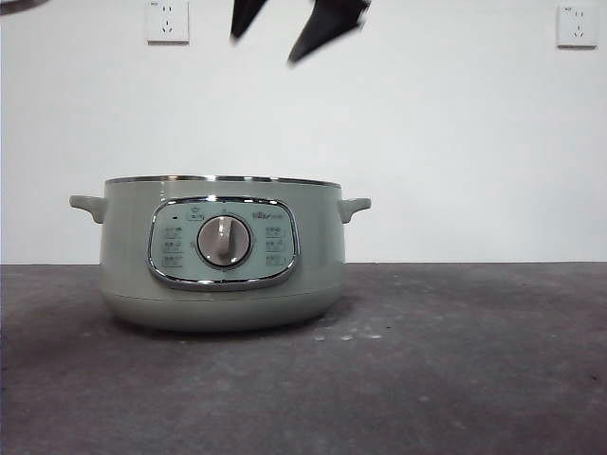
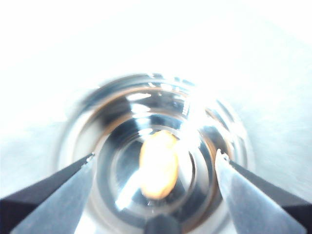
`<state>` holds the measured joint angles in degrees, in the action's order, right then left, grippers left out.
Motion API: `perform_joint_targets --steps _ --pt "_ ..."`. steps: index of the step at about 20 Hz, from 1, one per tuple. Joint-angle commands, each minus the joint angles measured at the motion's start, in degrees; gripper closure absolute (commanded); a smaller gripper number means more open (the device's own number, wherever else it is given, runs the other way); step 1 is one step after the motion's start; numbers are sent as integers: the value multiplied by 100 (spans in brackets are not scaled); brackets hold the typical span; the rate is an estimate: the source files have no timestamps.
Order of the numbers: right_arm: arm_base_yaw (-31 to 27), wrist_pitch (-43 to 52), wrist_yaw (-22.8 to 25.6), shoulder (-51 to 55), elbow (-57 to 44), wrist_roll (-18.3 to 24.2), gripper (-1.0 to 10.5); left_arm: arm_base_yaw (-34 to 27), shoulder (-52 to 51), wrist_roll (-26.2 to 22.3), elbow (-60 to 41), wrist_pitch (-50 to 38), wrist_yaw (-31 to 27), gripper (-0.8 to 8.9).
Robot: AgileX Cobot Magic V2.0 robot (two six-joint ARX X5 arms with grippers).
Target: Pick up the potato,open the lid,put the potato in the pot,close the lid
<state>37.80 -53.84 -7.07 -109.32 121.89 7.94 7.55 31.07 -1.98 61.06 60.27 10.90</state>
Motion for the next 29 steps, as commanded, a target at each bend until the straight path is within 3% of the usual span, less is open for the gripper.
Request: perform_joint_targets --steps 1,8,12,17,29 --pt "7 -507 0 542 -20 -17 534 2 398 -162 55 -654 289 822" --pt "7 -2507 -92 1672 -42 258 537 341 2197 -280 337 -2063 557 822" --pt "7 -2511 -516 2166 -76 212 537 804 3373 -413 1029 -2302 551 822" --pt "7 -2516 -511 2859 -291 72 537 1150 4682 -610 1912 -2413 407 822" --pt "7 -2514 -179 5222 -3042 -498 537 1467 6118 -614 2238 -3475 400 822"
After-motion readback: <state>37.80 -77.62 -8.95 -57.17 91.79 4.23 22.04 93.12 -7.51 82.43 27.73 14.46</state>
